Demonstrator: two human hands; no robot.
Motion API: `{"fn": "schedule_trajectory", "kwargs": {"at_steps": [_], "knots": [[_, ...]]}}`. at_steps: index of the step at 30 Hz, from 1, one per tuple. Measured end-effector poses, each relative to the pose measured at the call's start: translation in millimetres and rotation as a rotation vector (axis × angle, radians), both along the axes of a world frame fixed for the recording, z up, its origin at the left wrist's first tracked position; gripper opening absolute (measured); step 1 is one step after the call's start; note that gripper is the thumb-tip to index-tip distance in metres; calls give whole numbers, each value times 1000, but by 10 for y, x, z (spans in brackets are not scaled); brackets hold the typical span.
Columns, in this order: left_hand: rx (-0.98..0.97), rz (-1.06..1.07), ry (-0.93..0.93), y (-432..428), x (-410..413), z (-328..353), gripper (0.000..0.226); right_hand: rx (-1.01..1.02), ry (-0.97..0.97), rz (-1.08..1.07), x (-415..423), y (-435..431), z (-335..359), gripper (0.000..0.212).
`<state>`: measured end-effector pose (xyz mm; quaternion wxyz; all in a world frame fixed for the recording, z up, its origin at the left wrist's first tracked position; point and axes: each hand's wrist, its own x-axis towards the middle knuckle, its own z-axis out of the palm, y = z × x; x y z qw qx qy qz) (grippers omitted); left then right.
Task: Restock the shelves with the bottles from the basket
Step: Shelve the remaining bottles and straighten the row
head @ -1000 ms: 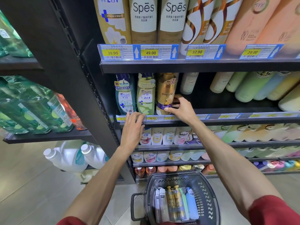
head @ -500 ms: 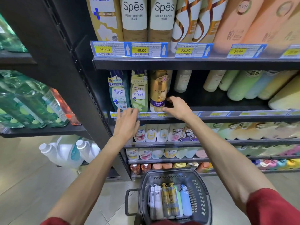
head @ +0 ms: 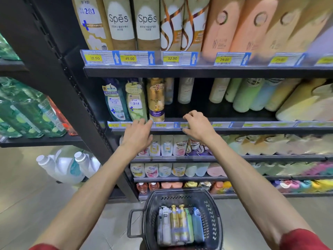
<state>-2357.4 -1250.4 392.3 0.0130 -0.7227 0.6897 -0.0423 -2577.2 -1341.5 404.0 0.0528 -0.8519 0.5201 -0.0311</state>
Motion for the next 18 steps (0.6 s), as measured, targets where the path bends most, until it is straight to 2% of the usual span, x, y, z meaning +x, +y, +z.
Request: {"fn": "schedule_trajectory", "kwargs": {"at_steps": [7,13,18], "knots": [[68,-15,-37,204,-440,-68,58,61,51,-12,-556,314,-151,62],[64,-6,39,388,-846,-210,61,129,60,-30,-953,597,-346,59],[146,-33,63,584,-1132,-400,62,212,60,-42,-1215,821,-612,61]]}}
